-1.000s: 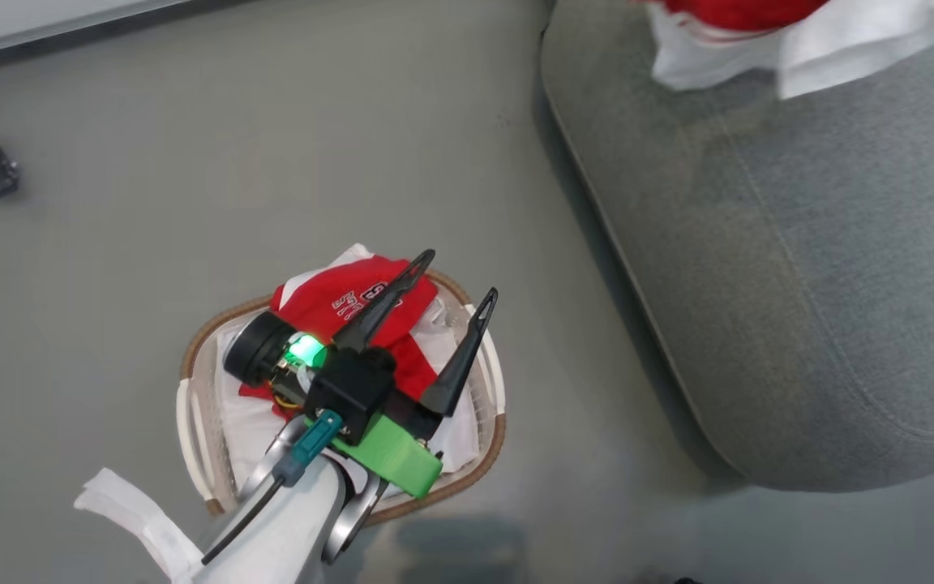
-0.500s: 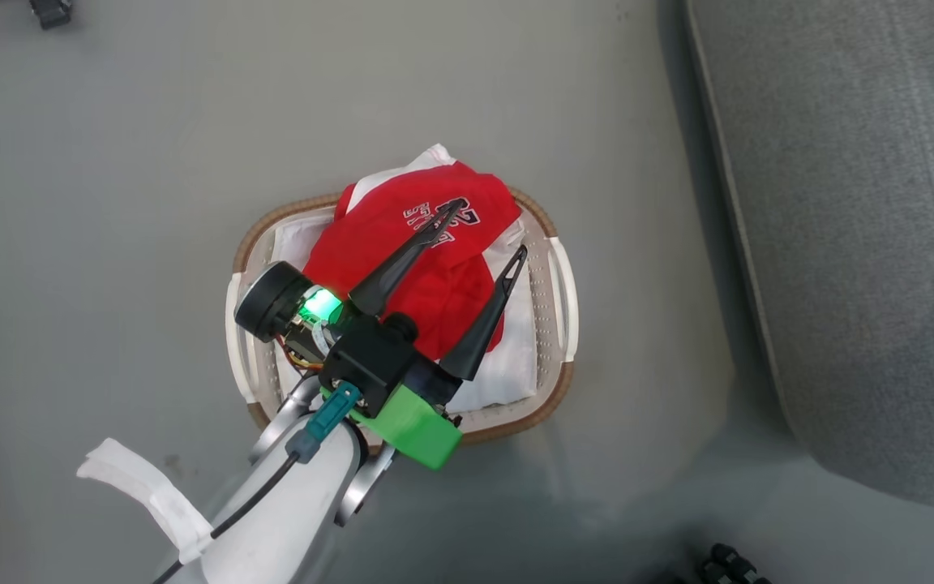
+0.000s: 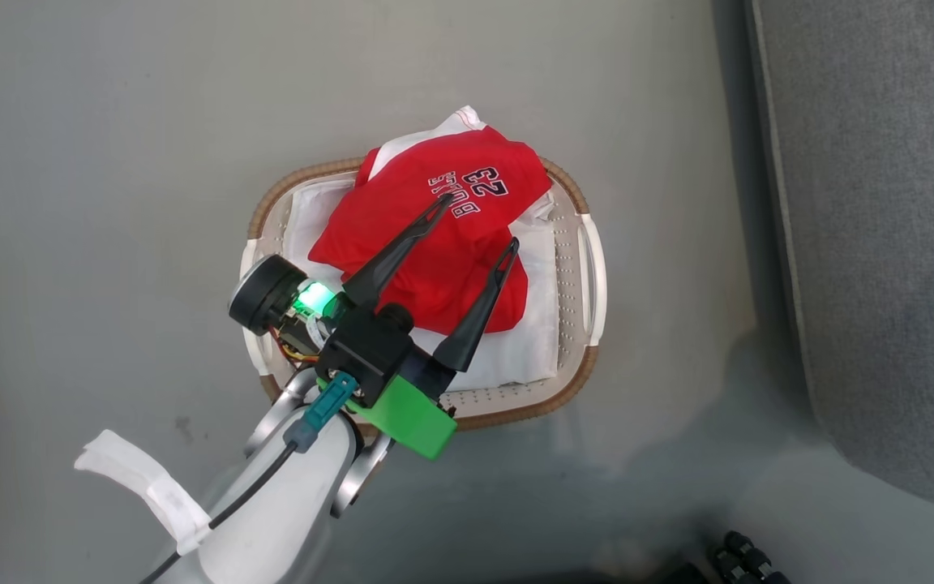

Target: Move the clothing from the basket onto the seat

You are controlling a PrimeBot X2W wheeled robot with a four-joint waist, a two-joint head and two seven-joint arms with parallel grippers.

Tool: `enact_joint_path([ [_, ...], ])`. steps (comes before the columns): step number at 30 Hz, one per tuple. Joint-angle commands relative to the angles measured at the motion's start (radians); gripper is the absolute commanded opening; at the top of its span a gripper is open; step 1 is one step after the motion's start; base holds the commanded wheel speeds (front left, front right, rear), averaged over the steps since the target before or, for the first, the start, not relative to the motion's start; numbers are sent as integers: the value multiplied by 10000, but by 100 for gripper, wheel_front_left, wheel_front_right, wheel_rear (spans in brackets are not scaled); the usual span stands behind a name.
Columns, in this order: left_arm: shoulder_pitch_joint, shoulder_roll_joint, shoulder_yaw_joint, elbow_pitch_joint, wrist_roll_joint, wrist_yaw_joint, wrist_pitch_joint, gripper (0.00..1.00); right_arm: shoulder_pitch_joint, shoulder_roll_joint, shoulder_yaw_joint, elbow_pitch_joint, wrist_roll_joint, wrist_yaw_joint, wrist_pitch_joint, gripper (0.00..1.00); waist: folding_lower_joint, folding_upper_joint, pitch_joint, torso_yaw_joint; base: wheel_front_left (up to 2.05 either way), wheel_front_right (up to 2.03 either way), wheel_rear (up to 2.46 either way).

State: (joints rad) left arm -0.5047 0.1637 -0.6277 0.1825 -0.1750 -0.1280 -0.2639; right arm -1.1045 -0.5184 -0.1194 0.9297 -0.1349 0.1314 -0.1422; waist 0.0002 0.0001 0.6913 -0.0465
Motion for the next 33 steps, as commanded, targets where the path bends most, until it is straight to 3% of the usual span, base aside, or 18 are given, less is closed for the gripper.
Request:
enact_joint_path([
  [1,-123,-9,19,24,-1,-35,-9,100,227,-22,-163,97,-97,-15,-112,19,-2,-1,-48,-50,0,0,0],
  [2,-109,-20,27,33,-9,-35,-8,100,280,-11,-298,125,-115,-14,-196,36,-2,-1,-73,-75,0,0,0],
  [3,-101,-25,37,35,-16,-36,-8,100,344,26,-361,151,-144,-14,-250,88,-2,-1,-93,-93,0,0,0],
  [4,-89,-22,55,44,-25,-36,-8,100,396,88,-477,179,-153,-14,-359,100,-2,-1,-127,-123,0,0,0],
  [18,504,-79,806,77,-278,26,-8,100,2256,1204,-111,-1042,324,-14,-1218,100,-2,-1,-1322,-626,0,0,0],
  [33,1982,-578,2466,485,-635,93,-9,100,4311,1661,427,-2711,1070,-14,-1242,100,-2,-1,-3951,-32,0,0,0],
])
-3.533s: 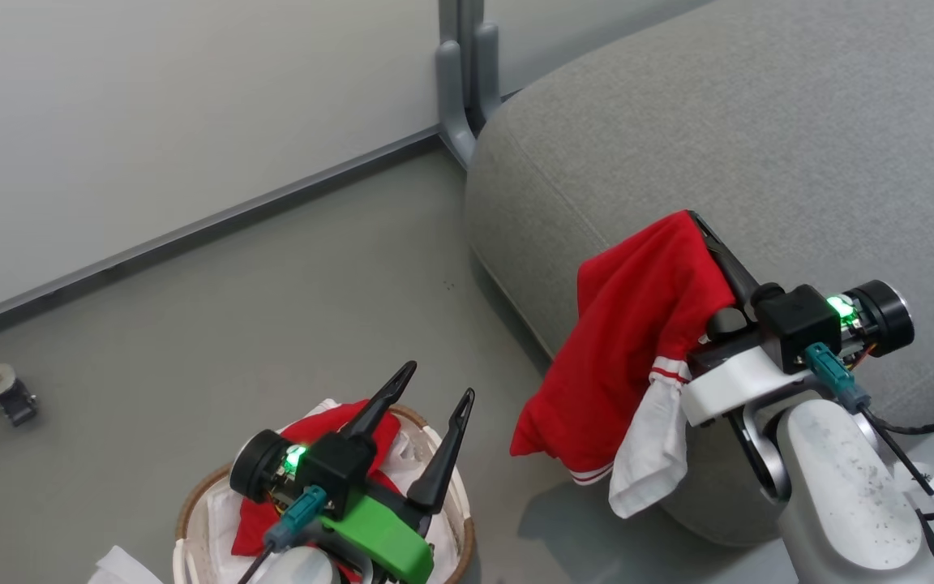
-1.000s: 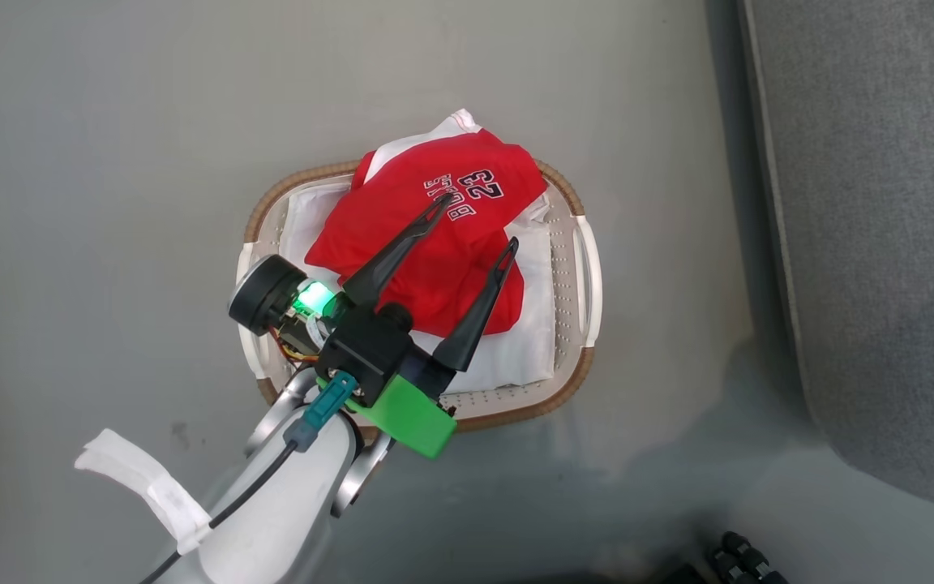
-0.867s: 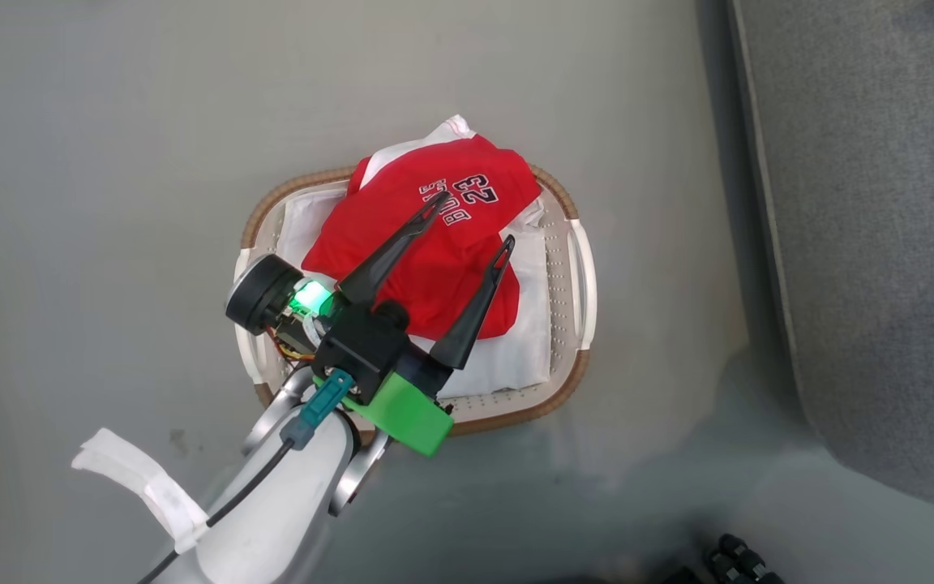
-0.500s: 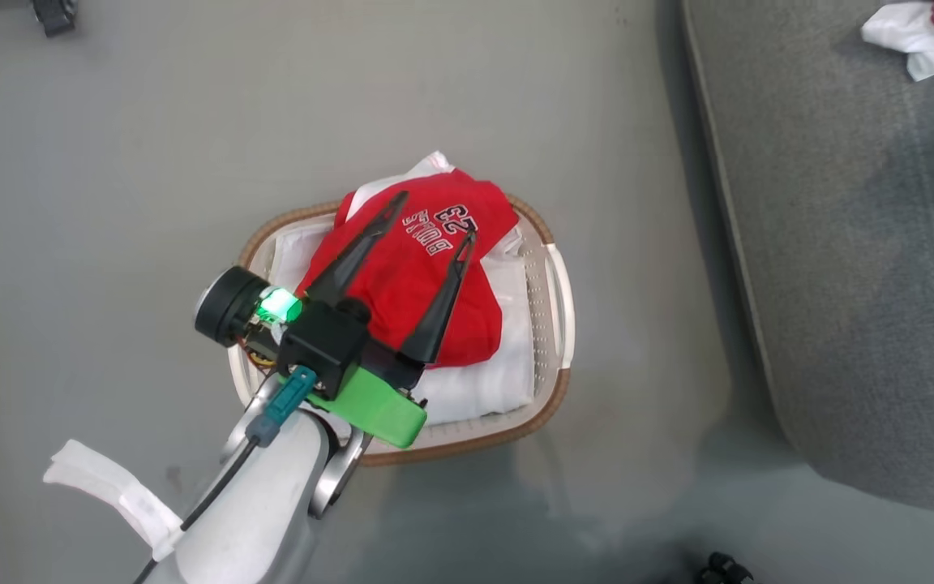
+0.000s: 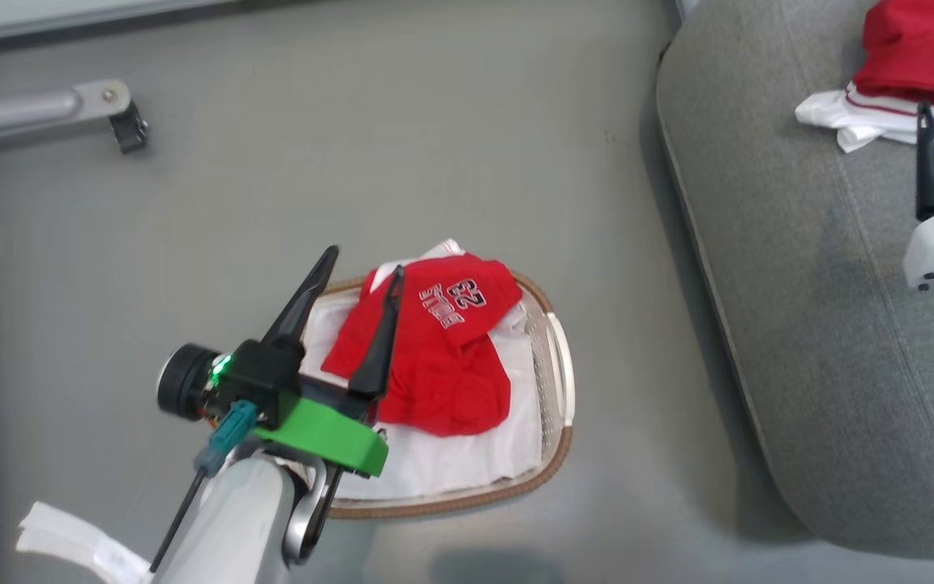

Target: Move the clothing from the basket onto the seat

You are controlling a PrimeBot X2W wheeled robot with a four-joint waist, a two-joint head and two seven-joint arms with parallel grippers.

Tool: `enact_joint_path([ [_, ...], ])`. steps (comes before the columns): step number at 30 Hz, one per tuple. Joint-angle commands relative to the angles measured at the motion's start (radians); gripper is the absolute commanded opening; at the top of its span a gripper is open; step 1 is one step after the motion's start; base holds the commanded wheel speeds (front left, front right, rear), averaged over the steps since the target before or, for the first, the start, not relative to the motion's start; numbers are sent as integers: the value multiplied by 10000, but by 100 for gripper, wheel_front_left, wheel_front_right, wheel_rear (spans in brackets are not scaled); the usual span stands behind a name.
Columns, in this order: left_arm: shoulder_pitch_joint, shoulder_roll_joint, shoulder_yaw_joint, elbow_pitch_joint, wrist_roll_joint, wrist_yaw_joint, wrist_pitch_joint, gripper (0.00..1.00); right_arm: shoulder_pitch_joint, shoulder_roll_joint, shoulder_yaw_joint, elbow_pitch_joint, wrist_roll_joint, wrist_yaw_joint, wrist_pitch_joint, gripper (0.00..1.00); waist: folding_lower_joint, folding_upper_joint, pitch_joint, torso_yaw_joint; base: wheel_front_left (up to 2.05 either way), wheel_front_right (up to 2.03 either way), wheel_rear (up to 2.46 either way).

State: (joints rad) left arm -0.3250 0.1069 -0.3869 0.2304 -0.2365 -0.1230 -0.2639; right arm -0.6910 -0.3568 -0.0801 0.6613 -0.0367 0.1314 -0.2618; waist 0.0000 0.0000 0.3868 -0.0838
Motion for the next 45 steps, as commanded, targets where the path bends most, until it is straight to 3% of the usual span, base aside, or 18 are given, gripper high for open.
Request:
enact_joint_path([
  [1,318,-51,196,10,-40,54,-8,100,230,124,88,-65,142,-14,-46,100,0,0,-1070,400,0,0,0],
  [9,1551,-274,1304,24,-130,100,-8,100,1319,732,125,-555,557,-14,-47,100,0,0,-2425,1089,0,0,0],
  [16,2764,-423,2213,-129,-180,136,-8,100,2907,1675,63,-1542,701,-14,-47,100,0,0,-3107,1635,0,0,0],
  [25,4126,-514,3257,-491,-309,204,-8,100,4753,2881,405,-3019,662,-14,-46,100,0,0,-3546,1718,0,0,0],
  [29,4451,-537,3421,-625,-294,213,-8,100,5492,3020,682,-3473,688,-14,-46,100,0,0,-3695,1644,0,0,0],
  [35,4682,-560,3580,-560,-270,185,-8,100,6291,3039,1147,-3701,1600,-14,-46,100,0,0,-3871,1447,0,0,0],
  [45,4669,-560,3440,-420,-474,248,-7,100,6552,3045,1337,-3649,1905,-14,-48,100,0,0,-3887,1204,0,0,0],
])
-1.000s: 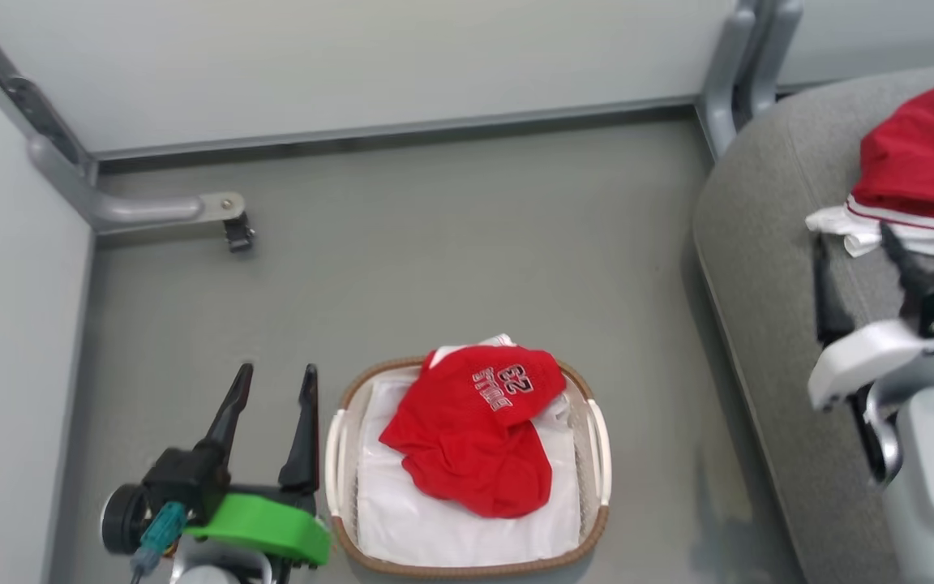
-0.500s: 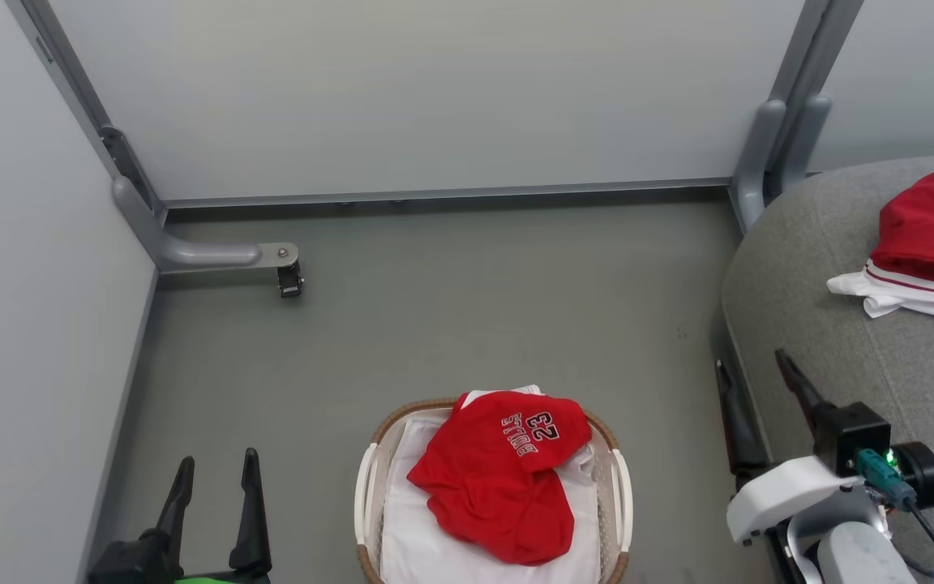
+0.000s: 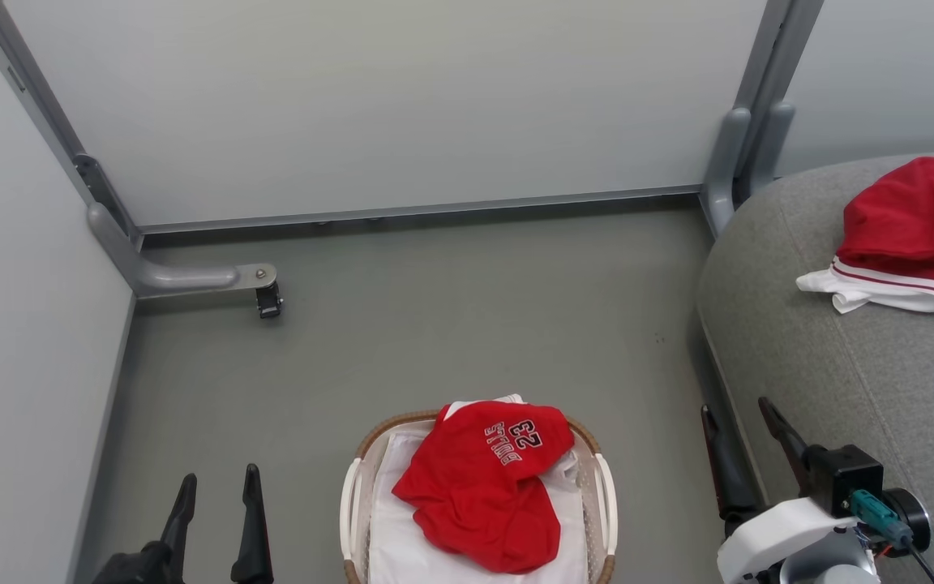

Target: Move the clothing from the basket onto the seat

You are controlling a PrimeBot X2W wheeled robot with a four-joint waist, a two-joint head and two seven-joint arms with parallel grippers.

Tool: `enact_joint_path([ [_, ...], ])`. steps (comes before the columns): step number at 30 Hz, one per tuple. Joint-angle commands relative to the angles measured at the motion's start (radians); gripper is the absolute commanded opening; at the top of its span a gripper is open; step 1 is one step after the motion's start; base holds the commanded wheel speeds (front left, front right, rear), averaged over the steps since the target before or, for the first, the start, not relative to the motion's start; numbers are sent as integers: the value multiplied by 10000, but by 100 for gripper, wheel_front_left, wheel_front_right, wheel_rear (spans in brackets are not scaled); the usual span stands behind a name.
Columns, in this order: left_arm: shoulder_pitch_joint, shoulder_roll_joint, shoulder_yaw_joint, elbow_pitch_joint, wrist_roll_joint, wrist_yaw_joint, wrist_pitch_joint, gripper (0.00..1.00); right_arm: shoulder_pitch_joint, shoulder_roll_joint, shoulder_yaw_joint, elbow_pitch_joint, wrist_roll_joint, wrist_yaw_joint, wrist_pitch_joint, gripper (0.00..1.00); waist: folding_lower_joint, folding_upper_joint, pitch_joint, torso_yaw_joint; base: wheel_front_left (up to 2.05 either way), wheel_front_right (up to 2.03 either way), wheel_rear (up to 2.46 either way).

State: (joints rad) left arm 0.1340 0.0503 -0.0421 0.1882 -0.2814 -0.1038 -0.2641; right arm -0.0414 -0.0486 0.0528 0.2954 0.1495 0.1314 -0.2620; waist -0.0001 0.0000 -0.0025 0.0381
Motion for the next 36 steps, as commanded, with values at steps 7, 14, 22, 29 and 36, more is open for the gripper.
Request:
enact_joint_path([
  [7,33,4,-51,126,-27,25,-6,100,33,-36,-31,19,76,-14,-46,100,1,0,-2,17,0,0,0],
  [14,96,3,-82,176,-28,-5,-6,100,75,-35,11,-26,81,-14,-45,100,1,0,-13,69,0,0,0],
  [22,196,5,-144,139,3,25,-5,100,140,-35,49,-78,97,-14,-45,100,1,0,-8,63,0,0,0],
  [29,211,4,-258,127,61,11,-5,100,148,-35,-25,-151,32,-14,-45,100,1,0,65,26,0,0,0],
  [36,-504,6,-623,235,313,-90,-5,100,-185,-36,-76,-467,-96,-14,-47,100,1,0,580,22,0,0,0],
])
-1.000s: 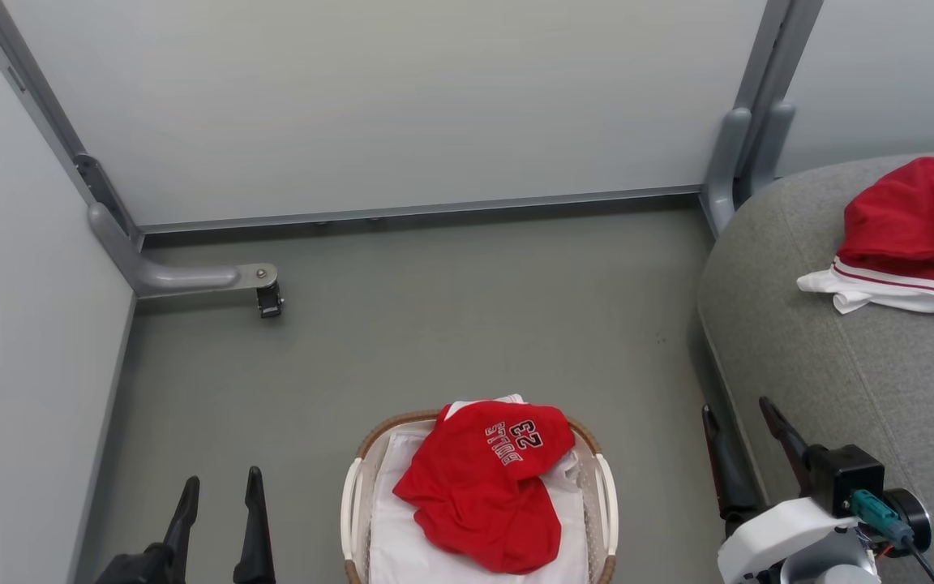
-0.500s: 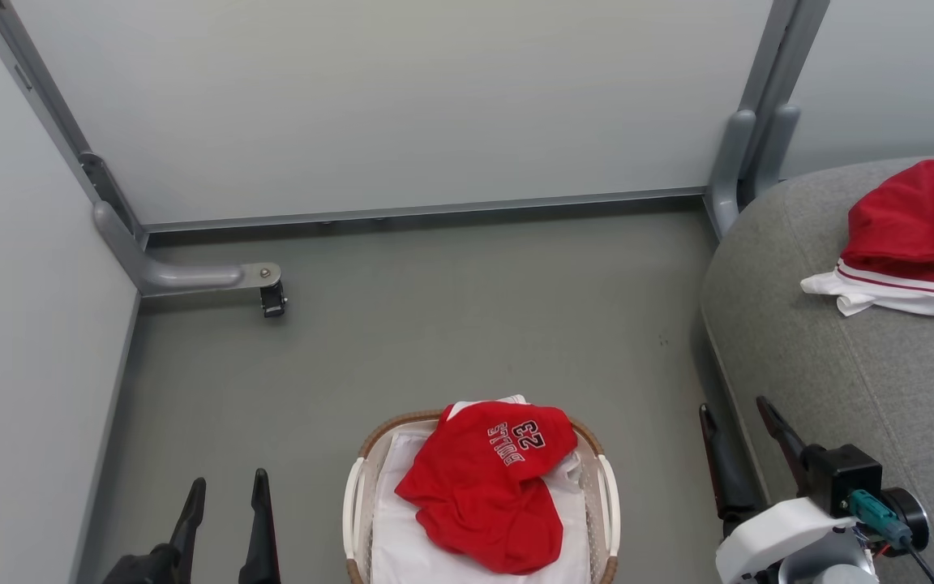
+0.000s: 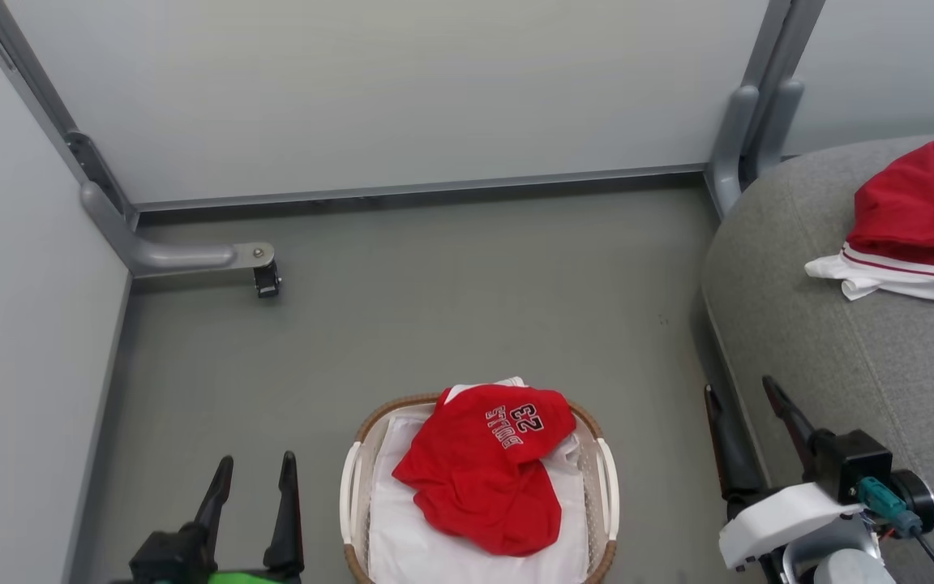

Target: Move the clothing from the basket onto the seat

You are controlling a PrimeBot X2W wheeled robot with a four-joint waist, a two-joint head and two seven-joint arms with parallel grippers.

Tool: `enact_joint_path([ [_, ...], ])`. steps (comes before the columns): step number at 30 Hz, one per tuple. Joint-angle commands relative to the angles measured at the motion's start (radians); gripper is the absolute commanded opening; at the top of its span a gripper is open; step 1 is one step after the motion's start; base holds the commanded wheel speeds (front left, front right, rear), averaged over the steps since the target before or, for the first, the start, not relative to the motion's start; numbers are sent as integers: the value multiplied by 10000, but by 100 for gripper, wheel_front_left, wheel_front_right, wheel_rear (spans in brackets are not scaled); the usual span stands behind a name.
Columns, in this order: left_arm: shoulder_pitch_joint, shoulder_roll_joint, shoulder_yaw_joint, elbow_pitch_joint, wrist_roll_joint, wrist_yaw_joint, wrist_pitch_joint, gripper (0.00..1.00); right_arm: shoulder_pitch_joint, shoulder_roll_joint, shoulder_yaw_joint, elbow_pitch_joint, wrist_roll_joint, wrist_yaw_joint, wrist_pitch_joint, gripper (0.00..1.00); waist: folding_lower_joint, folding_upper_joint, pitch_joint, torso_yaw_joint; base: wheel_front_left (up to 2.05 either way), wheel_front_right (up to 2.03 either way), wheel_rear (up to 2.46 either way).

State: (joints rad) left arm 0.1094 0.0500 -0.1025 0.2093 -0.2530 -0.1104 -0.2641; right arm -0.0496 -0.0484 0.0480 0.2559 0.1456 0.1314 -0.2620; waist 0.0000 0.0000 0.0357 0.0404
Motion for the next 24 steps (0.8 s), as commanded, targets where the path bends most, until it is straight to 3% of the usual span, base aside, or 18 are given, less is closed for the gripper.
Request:
enact_joint_path([
  [1,-422,9,-104,69,102,-46,-5,100,-171,-38,-61,-134,-80,-14,-45,100,0,0,337,-3,0,0,0],
  [12,-3055,279,-1288,1078,725,-206,-5,100,-1474,-39,-461,-1173,-532,-14,-45,100,0,0,2753,-404,0,0,0],
  [24,-6920,538,-3555,4256,972,-207,0,100,-2948,-33,-700,-2579,-539,-14,-36,100,0,0,5974,-1207,0,0,0],
])
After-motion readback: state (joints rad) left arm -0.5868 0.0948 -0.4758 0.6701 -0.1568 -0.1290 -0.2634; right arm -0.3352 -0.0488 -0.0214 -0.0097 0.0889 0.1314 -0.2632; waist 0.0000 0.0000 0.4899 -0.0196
